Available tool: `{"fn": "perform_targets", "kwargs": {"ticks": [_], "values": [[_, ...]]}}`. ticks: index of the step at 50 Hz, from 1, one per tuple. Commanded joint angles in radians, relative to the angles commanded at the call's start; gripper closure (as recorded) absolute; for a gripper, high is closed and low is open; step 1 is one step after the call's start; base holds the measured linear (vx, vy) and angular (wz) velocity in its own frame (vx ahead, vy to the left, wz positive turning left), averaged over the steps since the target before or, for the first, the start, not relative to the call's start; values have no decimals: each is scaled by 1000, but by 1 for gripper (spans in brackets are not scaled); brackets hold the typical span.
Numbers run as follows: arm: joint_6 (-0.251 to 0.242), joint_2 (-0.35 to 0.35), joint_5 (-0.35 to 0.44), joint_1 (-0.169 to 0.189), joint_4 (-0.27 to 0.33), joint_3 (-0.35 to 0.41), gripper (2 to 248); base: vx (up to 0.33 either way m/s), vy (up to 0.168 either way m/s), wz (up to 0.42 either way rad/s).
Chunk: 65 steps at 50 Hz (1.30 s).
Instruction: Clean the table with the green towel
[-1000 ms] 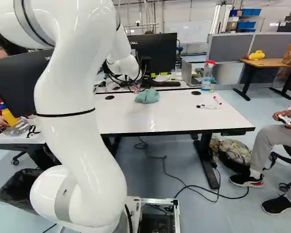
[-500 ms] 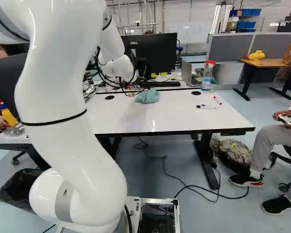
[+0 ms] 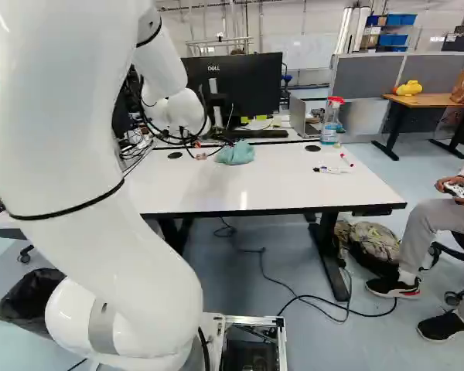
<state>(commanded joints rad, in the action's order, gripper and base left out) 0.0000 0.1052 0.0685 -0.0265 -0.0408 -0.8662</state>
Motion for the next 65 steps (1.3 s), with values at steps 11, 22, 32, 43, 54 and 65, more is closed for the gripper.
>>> {"fn": "perform_targets", "kwargs": {"ticks": [11, 22, 32, 43, 54, 65], "values": [[0, -54, 0, -19, 0, 58, 3, 0, 0, 0], [0, -110, 0, -39, 0, 115, 3, 0, 0, 0], [0, -158, 0, -54, 0, 163, 3, 0, 0, 0], [0, -174, 0, -60, 0, 178, 3, 0, 0, 0], [0, -174, 1, -60, 0, 179, 3, 0, 0, 0], [0, -177, 14, -58, 1, 189, 3, 0, 0, 0]]}}
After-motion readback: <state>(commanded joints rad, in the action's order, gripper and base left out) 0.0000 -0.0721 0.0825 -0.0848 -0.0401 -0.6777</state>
